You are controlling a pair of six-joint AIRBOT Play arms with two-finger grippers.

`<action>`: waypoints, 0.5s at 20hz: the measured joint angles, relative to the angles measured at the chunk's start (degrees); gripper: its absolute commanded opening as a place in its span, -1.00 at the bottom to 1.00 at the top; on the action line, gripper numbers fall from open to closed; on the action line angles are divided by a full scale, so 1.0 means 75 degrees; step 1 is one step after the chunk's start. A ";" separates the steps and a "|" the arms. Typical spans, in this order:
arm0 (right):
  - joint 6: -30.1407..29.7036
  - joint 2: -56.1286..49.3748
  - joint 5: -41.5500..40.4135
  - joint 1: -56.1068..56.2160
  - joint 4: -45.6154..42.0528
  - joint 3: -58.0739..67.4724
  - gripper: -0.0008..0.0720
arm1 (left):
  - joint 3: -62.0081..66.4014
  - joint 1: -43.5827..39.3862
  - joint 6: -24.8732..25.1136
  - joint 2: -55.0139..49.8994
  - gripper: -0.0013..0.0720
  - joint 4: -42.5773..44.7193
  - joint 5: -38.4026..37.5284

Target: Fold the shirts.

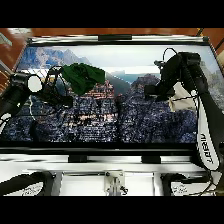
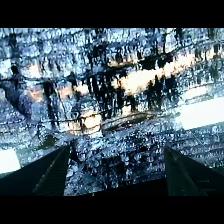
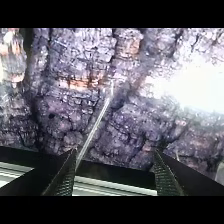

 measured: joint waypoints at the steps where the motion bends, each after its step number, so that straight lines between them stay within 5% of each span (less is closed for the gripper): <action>1: 0.0000 0.0000 -0.0003 0.0000 0.0000 0.0000 0.63 | 0.0000 0.0000 0.0000 0.0000 0.96 -0.0003 -0.0003; 10: 0.0012 0.0000 0.0519 0.0000 0.0006 0.0000 0.63 | 0.0000 0.0000 -0.0003 -0.0119 0.96 -0.0204 0.0361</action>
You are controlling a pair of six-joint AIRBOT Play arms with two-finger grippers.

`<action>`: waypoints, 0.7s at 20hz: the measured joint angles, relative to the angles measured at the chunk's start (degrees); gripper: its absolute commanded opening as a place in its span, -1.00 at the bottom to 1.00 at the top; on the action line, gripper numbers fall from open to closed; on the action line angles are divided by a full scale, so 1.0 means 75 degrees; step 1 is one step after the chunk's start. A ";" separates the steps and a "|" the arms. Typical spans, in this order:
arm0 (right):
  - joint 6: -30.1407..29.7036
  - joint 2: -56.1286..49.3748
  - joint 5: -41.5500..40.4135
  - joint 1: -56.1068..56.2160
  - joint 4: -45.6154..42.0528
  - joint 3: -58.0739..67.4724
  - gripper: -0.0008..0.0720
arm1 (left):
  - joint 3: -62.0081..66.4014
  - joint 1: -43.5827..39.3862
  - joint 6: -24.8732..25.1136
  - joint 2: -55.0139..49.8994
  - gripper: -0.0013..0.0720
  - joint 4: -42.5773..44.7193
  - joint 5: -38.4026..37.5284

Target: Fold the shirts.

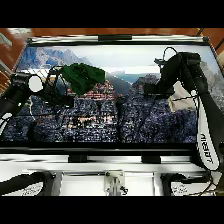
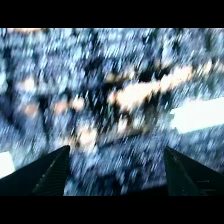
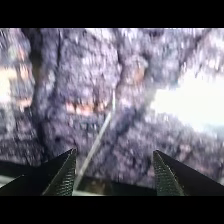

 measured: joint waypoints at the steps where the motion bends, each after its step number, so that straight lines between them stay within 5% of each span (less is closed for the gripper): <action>1: 0.0023 0.0000 0.0119 0.0000 0.0003 0.0000 0.63 | -0.0003 0.0000 0.0000 -0.0070 0.96 -0.0073 0.0286; 9: 0.0038 0.0000 0.1370 0.0000 0.0015 0.0000 0.63 | 0.0361 0.0163 -0.0131 -0.1029 0.96 -0.0388 0.2987; 14: 0.0047 0.0000 0.1786 0.0000 0.0192 0.0000 0.63 | 0.2148 0.0548 -0.0248 -0.2888 0.96 -0.0408 0.3570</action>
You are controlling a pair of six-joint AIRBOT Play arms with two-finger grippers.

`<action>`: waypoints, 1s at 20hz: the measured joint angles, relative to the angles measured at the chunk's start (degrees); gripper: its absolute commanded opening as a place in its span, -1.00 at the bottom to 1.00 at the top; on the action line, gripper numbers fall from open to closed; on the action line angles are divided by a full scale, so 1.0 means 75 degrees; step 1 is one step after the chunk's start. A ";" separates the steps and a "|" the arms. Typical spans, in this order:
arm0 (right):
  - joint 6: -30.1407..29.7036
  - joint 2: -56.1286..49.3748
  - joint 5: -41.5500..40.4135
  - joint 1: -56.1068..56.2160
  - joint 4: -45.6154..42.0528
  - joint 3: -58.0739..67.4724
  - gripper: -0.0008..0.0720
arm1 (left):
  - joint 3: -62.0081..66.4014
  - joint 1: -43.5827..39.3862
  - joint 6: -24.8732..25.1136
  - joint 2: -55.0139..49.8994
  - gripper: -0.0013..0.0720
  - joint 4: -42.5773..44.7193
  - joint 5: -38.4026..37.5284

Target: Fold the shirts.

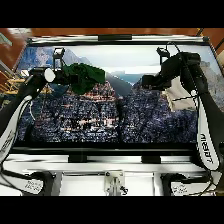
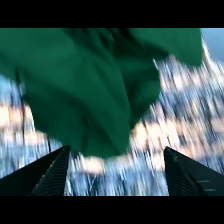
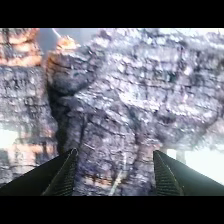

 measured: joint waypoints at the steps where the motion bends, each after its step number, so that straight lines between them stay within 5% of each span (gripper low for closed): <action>1: 0.0000 0.0000 0.0061 0.0000 0.0067 0.0000 0.63 | 0.0341 0.0050 0.0000 -0.0361 0.96 0.0000 0.0029; 10: -0.0020 0.0000 -0.0283 0.0000 0.0373 0.0000 0.63 | 0.1495 0.0370 0.0032 -0.1918 0.95 -0.0017 -0.0329; 11: -0.0023 0.0000 -0.0318 0.0000 0.0385 0.0000 0.63 | 0.1510 0.0364 0.0035 -0.1996 0.81 -0.0055 -0.0358; 15: -0.0026 0.0000 -0.0335 0.0000 0.0414 0.0000 0.63 | 0.1547 0.0338 -0.0003 -0.2253 -0.64 -0.0335 -0.0280; 16: -0.0026 0.0000 -0.0341 0.0000 0.0428 0.0000 0.63 | 0.1556 0.0329 -0.0026 -0.2291 -0.87 -0.0434 -0.0286; 20: -0.0032 0.0000 -0.0376 0.0000 0.0493 0.0000 0.63 | 0.1798 0.0338 0.0009 -0.2264 -0.87 -0.0764 -0.0627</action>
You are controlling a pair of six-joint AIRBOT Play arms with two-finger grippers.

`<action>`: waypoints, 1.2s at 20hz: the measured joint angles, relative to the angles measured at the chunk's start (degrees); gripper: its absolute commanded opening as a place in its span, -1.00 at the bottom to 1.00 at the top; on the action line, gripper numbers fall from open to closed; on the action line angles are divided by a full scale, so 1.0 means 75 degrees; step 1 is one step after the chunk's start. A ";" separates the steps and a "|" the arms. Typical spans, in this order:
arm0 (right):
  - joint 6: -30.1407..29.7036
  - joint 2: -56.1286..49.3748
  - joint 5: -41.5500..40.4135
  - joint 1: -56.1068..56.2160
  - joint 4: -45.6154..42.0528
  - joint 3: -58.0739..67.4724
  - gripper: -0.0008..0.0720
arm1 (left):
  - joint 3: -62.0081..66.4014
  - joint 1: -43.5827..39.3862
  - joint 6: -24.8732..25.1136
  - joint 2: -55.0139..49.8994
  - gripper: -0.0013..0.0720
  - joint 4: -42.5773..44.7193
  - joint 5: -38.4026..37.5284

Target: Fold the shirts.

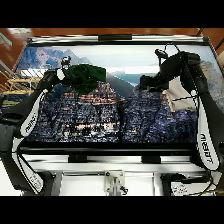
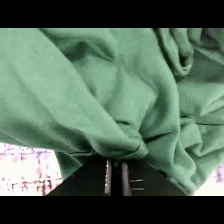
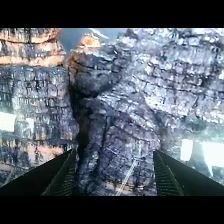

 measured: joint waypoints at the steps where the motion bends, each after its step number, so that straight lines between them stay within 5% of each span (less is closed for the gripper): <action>1: -0.0003 0.0000 -0.0026 0.0000 0.0032 0.0000 0.63 | 0.0128 -0.0015 0.0140 0.0108 -0.87 -0.0055 -0.0087; 2: -0.0032 0.0000 -0.0073 0.0000 0.0070 0.0003 0.53 | 0.0286 -0.0041 0.0318 0.0303 -0.87 -0.0108 -0.0146; 4: -0.0178 0.0009 -0.0289 0.0000 0.0157 0.0122 -0.13 | 0.0603 -0.0134 0.0697 0.0880 -0.87 -0.0157 -0.0321; 7: -0.0344 0.0219 -0.0868 0.0000 0.0131 0.0635 -0.14 | 0.0903 -0.0393 0.1192 0.2299 -0.87 -0.0221 -0.0568; 8: -0.0393 0.0370 -0.1023 0.0000 0.0070 0.0863 -0.13 | 0.0950 -0.0501 0.1282 0.2801 -0.87 -0.0227 -0.0731; 10: -0.0396 0.0842 -0.1241 0.0000 -0.0169 0.1393 0.70 | 0.1014 -0.0769 0.1413 0.3803 -0.87 -0.0248 -0.1061; 16: -0.0087 0.2547 -0.1580 0.0000 -0.0694 0.2209 0.73 | 0.0740 -0.1958 0.1209 0.5217 -0.87 -0.0242 -0.2748; 20: 0.0152 0.3165 -0.2553 0.0000 -0.0796 0.2302 0.73 | -0.0807 -0.3013 0.0758 0.5348 -0.85 -0.0245 -0.2900; 21: 0.0178 0.3232 -0.2798 0.0000 -0.0810 0.2267 0.73 | -0.1320 -0.3264 0.0565 0.5345 -0.53 -0.0242 -0.2766; 22: 0.0224 0.3287 -0.3037 0.0000 -0.0819 0.2174 0.73 | -0.1757 -0.3480 0.0373 0.5333 0.31 -0.0248 -0.2562; 23: 0.0239 0.3319 -0.3206 0.0000 -0.0822 0.2017 0.73 | -0.2159 -0.3681 0.0149 0.5313 0.91 -0.0251 -0.2454; 24: 0.0242 0.3343 -0.3328 0.0000 -0.0845 0.1757 0.73 | -0.2448 -0.3809 -0.0032 0.5295 0.90 -0.0251 -0.2451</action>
